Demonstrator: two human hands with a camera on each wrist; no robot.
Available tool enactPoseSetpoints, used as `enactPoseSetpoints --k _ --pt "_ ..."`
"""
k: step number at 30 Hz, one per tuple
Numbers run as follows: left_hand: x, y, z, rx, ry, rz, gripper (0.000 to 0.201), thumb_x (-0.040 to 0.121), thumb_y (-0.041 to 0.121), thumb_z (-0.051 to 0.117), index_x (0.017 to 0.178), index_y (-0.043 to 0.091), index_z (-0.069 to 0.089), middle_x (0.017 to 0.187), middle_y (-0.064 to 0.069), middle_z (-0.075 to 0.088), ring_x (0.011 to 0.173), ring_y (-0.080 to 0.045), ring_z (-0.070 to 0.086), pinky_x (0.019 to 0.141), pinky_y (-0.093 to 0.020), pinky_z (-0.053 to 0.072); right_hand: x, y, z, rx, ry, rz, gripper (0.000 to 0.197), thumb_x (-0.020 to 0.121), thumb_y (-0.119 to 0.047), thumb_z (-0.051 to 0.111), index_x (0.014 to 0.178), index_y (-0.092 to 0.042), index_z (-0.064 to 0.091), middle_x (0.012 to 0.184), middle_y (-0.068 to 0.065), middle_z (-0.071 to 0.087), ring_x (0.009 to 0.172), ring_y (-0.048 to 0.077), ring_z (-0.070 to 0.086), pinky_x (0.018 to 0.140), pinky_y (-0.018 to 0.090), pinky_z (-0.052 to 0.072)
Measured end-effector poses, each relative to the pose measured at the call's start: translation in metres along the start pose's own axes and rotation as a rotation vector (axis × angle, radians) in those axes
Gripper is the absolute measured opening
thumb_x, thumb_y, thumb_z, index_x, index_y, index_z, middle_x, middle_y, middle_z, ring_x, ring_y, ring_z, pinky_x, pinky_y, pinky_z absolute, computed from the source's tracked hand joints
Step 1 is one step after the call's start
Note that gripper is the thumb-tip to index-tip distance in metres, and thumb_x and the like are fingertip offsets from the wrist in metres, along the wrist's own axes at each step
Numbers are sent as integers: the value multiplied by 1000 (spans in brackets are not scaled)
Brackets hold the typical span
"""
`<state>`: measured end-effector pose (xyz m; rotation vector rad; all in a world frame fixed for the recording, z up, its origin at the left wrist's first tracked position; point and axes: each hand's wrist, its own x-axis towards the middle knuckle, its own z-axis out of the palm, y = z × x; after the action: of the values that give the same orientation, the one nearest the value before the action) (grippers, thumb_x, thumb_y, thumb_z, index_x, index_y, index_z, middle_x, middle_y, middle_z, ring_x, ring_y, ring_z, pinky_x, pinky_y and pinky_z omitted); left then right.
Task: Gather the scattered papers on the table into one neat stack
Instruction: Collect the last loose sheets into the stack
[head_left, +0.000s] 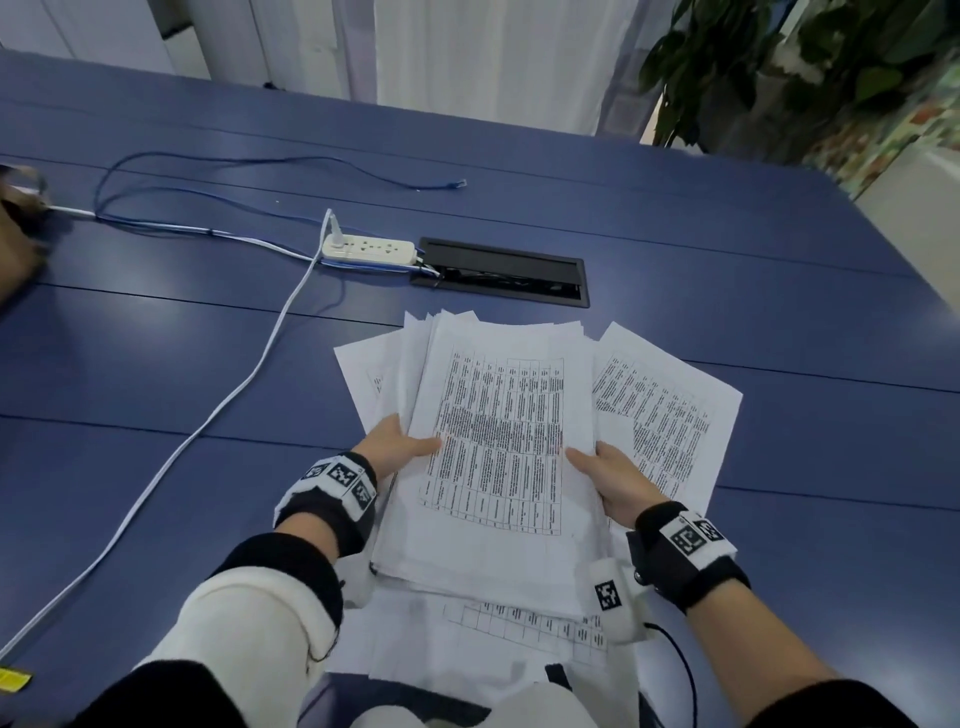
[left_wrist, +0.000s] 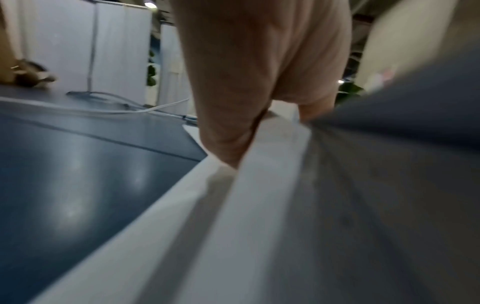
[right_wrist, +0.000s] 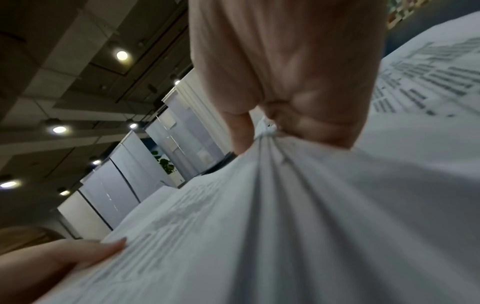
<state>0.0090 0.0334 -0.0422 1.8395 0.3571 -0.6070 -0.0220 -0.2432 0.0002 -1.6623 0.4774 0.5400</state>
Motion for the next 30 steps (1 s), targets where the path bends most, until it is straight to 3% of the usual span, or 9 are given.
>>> enactPoseSetpoints --k 2,4,8,11,14,18,21,26,30 --pt "-8 10 2 -29 51 8 68 75 35 74 125 2 44 125 -4 52 116 -25 52 100 -38 42 3 3 -4 -13 20 -8 40 95 -15 51 131 1 44 110 10 61 98 26 59 91 38 48" --pt "-14 13 6 -83 -38 30 56 73 27 76 117 2 52 120 -4 60 109 -24 58 100 -40 44 5 5 -2 -44 9 -34 40 91 -9 56 129 -2 45 105 5 61 93 22 60 89 37 47" --pt "-20 17 5 -211 12 131 40 77 4 72 114 6 58 107 -7 67 100 -24 64 97 -43 47 4 -6 -2 4 46 -131 51 84 2 62 131 -9 46 117 8 59 97 23 59 93 40 47" --pt "-27 30 -6 -273 51 233 45 71 14 79 112 13 61 108 -4 69 102 -22 65 97 -44 47 -4 -24 -10 36 76 -261 53 82 -1 66 130 -13 47 119 7 60 104 24 60 94 40 47" --pt "-41 67 -17 -353 66 352 31 73 5 74 99 18 65 100 -2 71 97 -20 67 92 -38 50 -19 -58 -19 29 103 -446 43 80 -2 68 116 -18 54 112 3 66 98 16 65 87 33 53" --pt "-57 119 -28 -370 116 545 36 73 2 73 107 6 63 95 0 71 88 -13 69 81 -24 55 -34 -98 -31 74 149 -647 36 78 6 66 99 -22 55 96 -4 67 78 2 69 72 21 57" --pt "-64 132 -26 -374 163 579 28 71 5 75 97 9 66 81 7 74 78 -6 70 74 -20 56 -36 -107 -37 85 150 -704 37 77 7 67 97 -20 53 94 -4 65 76 0 67 68 16 55" --pt "-68 129 -16 -394 194 633 48 63 2 80 107 3 62 96 -3 72 84 -8 70 70 -17 54 -34 -104 -35 -14 123 -694 39 72 0 75 108 6 60 83 -6 73 77 5 70 70 19 56" --pt "-76 138 -4 -391 206 696 43 66 -1 78 105 3 63 91 2 71 79 -2 69 71 -15 54 -32 -104 -32 53 141 -722 39 69 2 77 106 2 65 90 0 74 87 16 71 76 26 56"
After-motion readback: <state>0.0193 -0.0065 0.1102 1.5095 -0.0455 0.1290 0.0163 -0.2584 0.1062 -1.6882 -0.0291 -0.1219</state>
